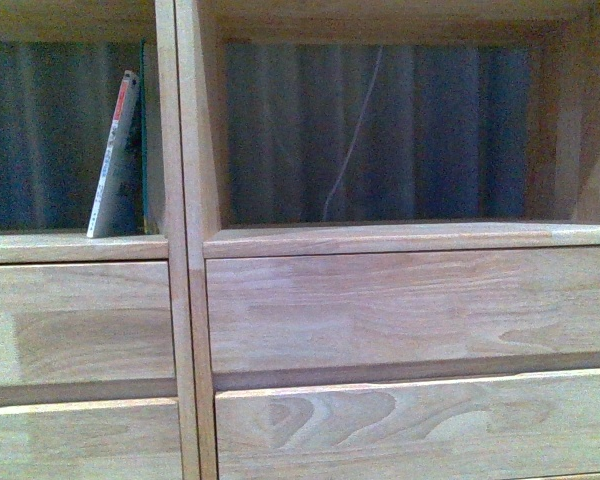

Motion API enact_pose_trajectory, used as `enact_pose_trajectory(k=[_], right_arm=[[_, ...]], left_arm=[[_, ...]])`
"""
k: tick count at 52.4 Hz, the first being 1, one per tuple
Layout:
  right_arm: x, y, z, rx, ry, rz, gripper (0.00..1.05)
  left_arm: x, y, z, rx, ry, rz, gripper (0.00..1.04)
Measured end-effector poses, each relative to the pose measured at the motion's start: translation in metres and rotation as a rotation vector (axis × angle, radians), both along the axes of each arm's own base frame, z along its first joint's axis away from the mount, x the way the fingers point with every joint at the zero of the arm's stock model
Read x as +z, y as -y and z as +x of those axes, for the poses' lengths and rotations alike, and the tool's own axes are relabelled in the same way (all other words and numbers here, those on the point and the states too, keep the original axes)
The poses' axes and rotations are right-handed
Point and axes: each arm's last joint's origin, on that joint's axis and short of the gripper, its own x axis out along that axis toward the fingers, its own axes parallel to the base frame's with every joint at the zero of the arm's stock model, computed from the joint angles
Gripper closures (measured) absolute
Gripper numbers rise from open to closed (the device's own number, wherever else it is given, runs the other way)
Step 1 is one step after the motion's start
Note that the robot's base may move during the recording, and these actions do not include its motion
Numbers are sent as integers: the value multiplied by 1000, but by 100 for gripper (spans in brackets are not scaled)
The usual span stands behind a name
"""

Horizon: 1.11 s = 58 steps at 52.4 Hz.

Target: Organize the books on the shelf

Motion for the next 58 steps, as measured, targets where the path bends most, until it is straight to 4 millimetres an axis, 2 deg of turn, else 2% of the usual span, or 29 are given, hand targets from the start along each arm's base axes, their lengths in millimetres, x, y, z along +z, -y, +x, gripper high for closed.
enact_pose_trajectory(k=[27,40,47,58], right_arm=[[-17,0,-11,0,11,0,102],[-16,0,-16,0,20,0,102],[-20,0,-25,0,5,-1,102],[-19,0,-26,-2,14,-1,102]], left_arm=[[-19,0,-20,0,-2,0,102],[-28,0,-26,-2,4,0,102],[-27,0,-29,0,14,0,102],[-27,0,-32,0,12,0,102]])
